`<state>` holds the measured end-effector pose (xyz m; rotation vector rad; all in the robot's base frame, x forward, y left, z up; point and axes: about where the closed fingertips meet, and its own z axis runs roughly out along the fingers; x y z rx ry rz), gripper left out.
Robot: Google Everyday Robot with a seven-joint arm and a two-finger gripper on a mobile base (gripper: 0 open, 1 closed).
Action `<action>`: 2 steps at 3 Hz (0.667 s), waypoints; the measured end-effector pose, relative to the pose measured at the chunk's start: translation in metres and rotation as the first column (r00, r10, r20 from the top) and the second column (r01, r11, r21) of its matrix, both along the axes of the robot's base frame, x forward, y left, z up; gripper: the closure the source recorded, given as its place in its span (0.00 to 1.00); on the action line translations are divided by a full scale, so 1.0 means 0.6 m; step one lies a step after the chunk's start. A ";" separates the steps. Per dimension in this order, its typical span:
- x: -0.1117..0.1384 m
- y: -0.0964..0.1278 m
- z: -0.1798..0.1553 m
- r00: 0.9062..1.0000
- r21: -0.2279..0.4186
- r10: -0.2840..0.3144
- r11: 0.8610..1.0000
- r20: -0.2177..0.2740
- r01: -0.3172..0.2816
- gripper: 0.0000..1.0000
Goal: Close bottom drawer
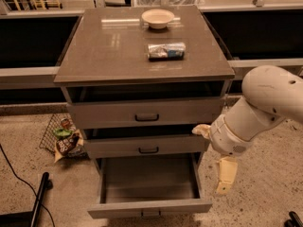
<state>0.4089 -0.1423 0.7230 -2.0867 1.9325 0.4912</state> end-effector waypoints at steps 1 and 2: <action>0.004 0.008 -0.026 1.000 0.009 0.009 1.000 -0.020 -0.009 0.00; 0.009 0.023 -0.087 0.999 0.031 0.047 0.998 -0.019 -0.046 0.00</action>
Offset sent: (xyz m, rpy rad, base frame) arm 0.0197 0.0292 -0.1094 0.0741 -0.0166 0.0934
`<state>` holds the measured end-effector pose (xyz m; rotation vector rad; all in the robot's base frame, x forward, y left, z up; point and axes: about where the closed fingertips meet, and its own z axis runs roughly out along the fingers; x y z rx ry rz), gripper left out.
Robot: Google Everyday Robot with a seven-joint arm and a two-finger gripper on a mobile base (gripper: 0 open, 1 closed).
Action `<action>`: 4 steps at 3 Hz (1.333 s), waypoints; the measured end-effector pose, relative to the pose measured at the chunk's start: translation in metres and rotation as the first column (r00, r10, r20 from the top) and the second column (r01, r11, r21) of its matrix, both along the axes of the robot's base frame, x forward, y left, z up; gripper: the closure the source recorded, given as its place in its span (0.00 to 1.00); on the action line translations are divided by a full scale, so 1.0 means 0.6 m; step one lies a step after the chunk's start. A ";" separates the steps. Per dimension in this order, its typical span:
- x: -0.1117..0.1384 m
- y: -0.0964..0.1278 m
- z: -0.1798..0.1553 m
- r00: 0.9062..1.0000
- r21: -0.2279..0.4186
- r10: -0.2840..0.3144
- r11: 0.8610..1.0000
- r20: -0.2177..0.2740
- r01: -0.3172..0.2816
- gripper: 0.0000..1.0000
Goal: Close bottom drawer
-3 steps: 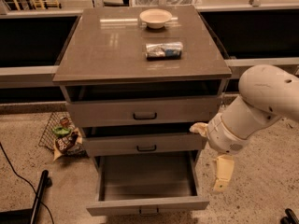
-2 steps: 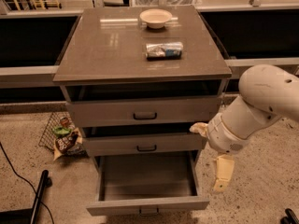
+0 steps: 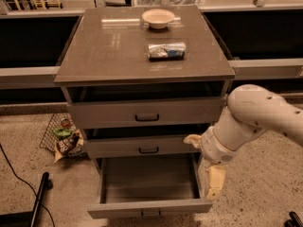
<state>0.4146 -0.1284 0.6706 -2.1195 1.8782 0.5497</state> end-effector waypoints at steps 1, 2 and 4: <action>0.010 0.027 -0.075 0.999 0.032 0.042 0.999 0.023 -0.043 0.00; 0.020 0.052 -0.143 0.997 0.080 0.070 0.994 0.020 -0.071 0.00; 0.029 0.056 -0.189 0.995 0.099 0.102 0.990 0.012 -0.103 0.00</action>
Offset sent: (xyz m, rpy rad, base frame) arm 0.0222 0.0469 -0.1271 0.1346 -0.0237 0.1035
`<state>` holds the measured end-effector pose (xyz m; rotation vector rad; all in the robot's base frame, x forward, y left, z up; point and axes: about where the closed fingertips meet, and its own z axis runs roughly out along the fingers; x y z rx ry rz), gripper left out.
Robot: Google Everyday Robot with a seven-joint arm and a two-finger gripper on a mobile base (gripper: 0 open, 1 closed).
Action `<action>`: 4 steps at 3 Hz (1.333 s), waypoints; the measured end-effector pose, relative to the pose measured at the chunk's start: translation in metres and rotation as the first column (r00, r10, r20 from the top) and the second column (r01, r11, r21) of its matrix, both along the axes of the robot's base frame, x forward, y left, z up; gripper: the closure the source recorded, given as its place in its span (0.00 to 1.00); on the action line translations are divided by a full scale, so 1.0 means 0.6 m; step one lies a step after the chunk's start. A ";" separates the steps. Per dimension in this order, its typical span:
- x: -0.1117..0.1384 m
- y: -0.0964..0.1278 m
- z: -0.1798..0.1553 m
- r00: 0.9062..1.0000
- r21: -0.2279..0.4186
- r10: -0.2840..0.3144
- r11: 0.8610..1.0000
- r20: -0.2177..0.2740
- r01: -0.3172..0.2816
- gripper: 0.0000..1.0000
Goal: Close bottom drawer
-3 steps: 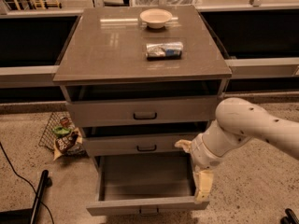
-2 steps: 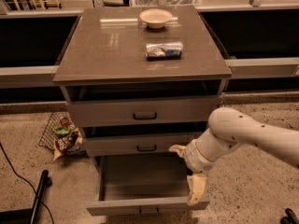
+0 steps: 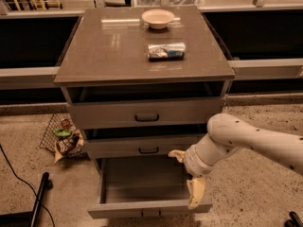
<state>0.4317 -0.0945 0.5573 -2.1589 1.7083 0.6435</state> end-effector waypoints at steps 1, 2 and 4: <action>0.005 0.012 -0.071 0.997 0.025 0.071 0.997 0.006 -0.071 0.00; 0.006 0.027 -0.133 0.991 0.071 0.134 0.988 0.014 -0.135 0.00; -0.005 0.035 -0.206 0.985 0.141 0.173 0.975 0.009 -0.173 0.00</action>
Offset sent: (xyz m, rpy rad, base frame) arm 0.0049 0.0254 -0.1273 0.1351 -0.0185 0.2180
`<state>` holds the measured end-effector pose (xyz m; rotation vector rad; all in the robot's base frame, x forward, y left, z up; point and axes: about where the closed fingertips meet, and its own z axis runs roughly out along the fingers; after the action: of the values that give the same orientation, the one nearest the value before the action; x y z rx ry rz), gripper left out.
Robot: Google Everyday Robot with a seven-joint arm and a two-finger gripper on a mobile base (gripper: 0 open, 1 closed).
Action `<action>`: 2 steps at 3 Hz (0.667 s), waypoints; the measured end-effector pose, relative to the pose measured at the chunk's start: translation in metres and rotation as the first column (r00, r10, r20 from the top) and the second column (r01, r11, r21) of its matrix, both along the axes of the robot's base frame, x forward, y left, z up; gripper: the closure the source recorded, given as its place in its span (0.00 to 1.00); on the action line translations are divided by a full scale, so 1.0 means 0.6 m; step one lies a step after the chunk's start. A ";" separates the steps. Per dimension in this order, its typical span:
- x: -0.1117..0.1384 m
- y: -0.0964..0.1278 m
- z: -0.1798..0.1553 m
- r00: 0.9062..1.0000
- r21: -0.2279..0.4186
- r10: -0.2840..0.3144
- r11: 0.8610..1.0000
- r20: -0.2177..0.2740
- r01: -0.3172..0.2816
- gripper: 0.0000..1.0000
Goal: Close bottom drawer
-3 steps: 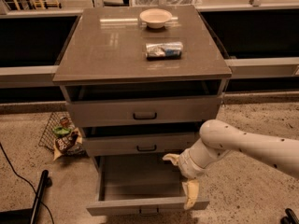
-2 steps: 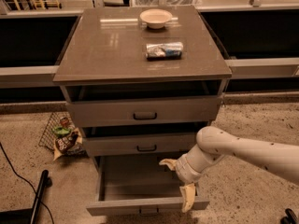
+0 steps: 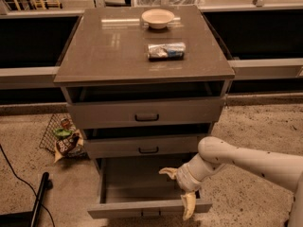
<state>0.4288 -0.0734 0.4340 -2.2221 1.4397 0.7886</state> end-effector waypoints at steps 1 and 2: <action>-0.004 0.002 -0.030 1.000 0.004 0.008 1.000 -0.027 -0.008 0.00; -0.011 0.006 -0.100 0.999 0.013 0.023 1.000 -0.046 -0.022 0.00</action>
Offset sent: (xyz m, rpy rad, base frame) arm -0.0135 0.0069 -0.1168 0.0267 0.0770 0.0368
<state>0.4219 -0.0698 0.3742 -2.2283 1.4293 0.8599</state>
